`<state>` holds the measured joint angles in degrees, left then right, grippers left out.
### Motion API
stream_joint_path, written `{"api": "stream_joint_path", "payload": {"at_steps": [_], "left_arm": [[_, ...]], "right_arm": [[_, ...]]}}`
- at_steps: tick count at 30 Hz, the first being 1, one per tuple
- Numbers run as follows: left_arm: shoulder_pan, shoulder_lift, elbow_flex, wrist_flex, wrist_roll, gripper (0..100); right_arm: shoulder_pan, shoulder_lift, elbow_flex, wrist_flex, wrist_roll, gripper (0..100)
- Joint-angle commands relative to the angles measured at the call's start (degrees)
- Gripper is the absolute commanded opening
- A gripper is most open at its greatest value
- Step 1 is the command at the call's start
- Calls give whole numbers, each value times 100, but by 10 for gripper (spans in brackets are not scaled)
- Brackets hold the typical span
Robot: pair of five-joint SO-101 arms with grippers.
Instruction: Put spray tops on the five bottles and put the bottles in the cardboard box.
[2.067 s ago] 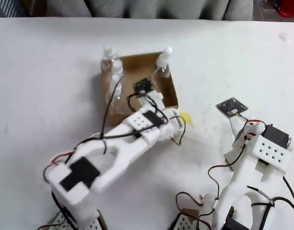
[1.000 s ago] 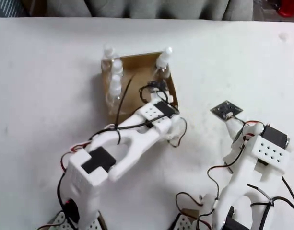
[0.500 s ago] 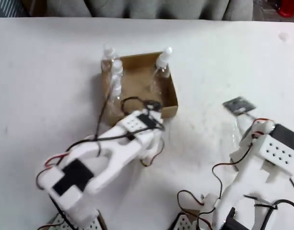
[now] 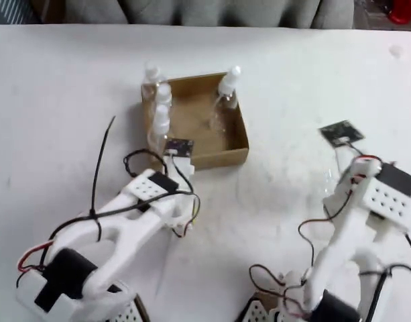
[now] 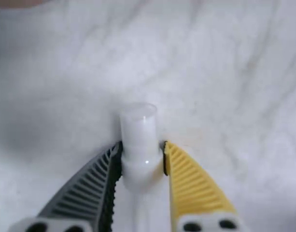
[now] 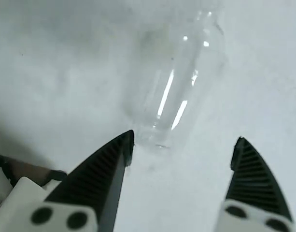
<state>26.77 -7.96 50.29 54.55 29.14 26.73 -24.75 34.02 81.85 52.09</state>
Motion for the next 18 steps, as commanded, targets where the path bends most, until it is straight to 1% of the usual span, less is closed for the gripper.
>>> {"api": "stream_joint_path", "payload": {"at_steps": [1, 3, 7, 14, 18], "left_arm": [[-145, -233, 44, -185, -79, 20], [-145, -233, 35, -185, -79, 20], [-145, -233, 35, -185, -79, 20], [-145, -233, 35, -185, -79, 20], [-145, -233, 35, -185, -79, 20]], "right_arm": [[-215, 585, -158, -505, -369, 279], [-268, 971, -281, -813, -668, 287], [-347, 1675, -466, -910, -765, 346], [-391, 2695, -738, -1666, -765, 346], [-585, 3398, -993, -1763, -765, 344]]}}
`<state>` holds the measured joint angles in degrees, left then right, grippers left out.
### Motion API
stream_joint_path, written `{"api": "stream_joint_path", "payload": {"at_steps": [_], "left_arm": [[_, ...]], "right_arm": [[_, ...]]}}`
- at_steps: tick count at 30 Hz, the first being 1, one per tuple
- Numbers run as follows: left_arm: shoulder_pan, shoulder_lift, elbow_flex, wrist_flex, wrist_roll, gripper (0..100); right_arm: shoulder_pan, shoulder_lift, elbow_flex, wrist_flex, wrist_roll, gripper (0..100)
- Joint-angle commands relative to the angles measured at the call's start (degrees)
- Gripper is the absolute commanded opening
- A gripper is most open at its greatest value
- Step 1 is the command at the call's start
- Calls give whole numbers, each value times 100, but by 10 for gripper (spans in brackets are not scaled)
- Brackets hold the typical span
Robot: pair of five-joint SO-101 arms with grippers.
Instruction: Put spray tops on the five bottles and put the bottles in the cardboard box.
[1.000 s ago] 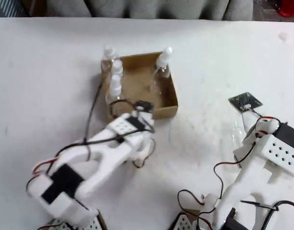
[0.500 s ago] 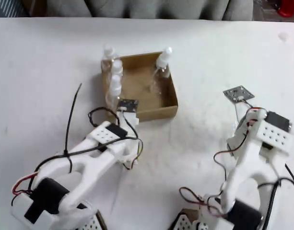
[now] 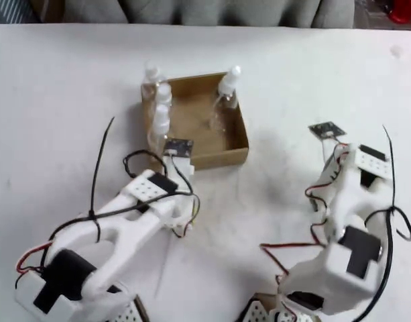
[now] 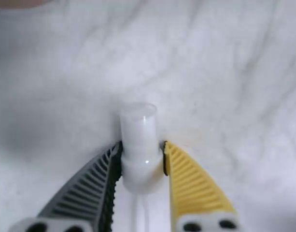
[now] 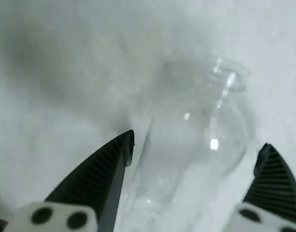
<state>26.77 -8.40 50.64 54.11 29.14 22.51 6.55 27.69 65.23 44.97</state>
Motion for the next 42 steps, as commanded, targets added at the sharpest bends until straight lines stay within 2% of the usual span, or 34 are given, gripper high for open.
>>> {"api": "stream_joint_path", "payload": {"at_steps": [1, 4, 6, 9, 18, 23, 30, 38, 42], "left_arm": [[-145, -189, 0, -141, -79, 20], [-154, -189, 0, -141, -79, 20], [-163, -189, 0, -141, -79, 20], [-163, -189, 9, -141, -79, 20], [-180, -189, 9, -141, -79, 20], [-189, -189, 9, -141, -79, 20], [-189, -189, 9, -141, -79, 20], [-189, -189, 9, -141, -79, 20], [-189, -189, 9, -141, -79, 20]], "right_arm": [[-189, 462, -457, -101, -53, 344], [-224, 1024, -809, -57, -44, 295], [-189, 1332, -1187, 224, -44, 204], [-163, 1815, -1837, 778, -44, 16], [567, 2079, -4053, 2668, -53, 17], [1165, 1719, -4316, 3029, -35, 17], [1807, 673, -3437, 2668, 0, 18], [1692, -1727, -774, 1596, -44, 17], [1596, -2448, 299, 945, -44, 18]]}}
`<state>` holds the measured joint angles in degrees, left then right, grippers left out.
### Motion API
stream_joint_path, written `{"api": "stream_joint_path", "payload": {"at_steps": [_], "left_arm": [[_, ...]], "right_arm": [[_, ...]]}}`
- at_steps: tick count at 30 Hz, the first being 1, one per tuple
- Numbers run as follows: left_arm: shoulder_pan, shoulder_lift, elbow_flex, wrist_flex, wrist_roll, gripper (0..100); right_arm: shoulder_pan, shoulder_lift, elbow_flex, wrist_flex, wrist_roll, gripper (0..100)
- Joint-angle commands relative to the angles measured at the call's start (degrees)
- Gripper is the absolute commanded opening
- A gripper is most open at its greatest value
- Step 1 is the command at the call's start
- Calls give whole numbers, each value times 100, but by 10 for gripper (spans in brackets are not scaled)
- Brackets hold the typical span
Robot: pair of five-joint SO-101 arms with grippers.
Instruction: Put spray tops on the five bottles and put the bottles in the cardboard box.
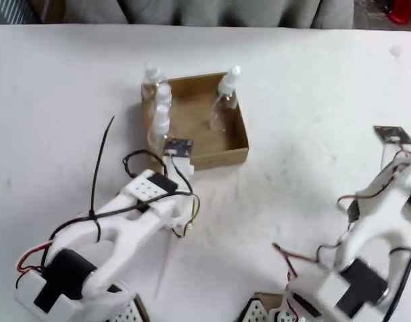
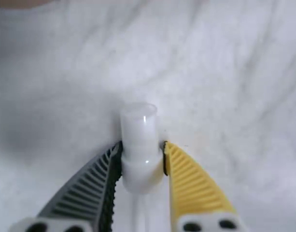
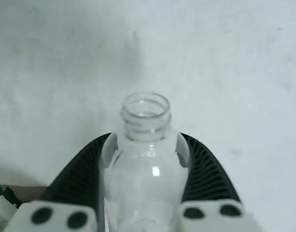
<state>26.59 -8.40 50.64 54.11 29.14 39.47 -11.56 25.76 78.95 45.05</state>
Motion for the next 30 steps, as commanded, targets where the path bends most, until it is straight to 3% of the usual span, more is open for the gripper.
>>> {"api": "stream_joint_path", "payload": {"at_steps": [1, 6, 13, 16, 25, 30], "left_arm": [[-171, -189, 9, -141, -79, 20], [-171, -189, 9, -141, -79, 20], [-171, -189, 9, -141, -79, 20], [-171, -189, 9, -141, -79, 20], [-171, -189, 9, -141, -79, 20], [-171, -189, 9, -141, -79, 20]], "right_arm": [[-101, -716, 677, -664, -62, 18], [-40, -444, 1292, -1868, -18, 37], [-101, 549, 1125, -2571, -53, 251], [-215, 708, 782, -2457, -53, 303], [-163, 716, -202, -1095, 0, 306], [163, 708, -193, 48, 800, 305]]}}
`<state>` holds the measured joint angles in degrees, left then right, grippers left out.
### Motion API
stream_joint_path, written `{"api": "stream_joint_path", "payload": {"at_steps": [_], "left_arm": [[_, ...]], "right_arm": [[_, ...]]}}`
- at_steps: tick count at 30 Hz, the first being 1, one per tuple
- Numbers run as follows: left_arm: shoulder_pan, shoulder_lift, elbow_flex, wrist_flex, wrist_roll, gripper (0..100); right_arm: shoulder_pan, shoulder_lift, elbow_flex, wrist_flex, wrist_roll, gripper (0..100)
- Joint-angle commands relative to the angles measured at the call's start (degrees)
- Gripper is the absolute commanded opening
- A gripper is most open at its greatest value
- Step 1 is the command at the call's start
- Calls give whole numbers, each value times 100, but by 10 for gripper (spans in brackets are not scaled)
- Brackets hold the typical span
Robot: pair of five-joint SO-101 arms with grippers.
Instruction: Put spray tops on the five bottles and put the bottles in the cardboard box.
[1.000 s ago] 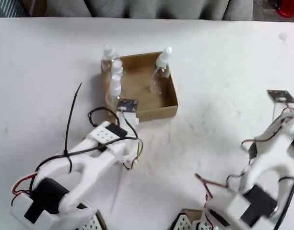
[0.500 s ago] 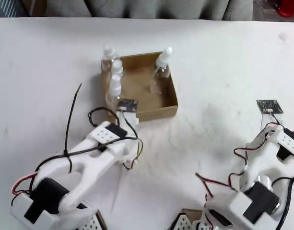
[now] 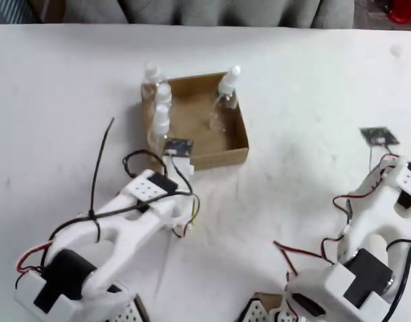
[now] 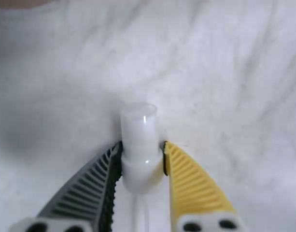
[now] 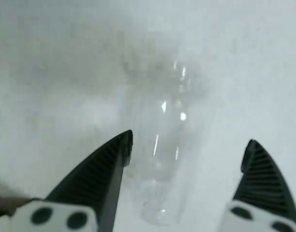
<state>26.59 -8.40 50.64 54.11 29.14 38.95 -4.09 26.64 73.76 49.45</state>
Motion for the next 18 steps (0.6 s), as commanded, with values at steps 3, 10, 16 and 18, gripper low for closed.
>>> {"api": "stream_joint_path", "payload": {"at_steps": [3, 10, 16, 18], "left_arm": [[-171, -189, 9, -141, -88, 20], [-171, -189, 9, -141, -290, 20], [-171, -189, 9, -141, -299, 20], [-171, -189, 9, -141, -299, 20]], "right_arm": [[356, -92, -273, 629, 352, 305], [347, -1305, 738, 558, 387, 305], [338, -2730, 1697, 13, -132, 305], [207, -2765, 1732, -163, -211, 305]]}}
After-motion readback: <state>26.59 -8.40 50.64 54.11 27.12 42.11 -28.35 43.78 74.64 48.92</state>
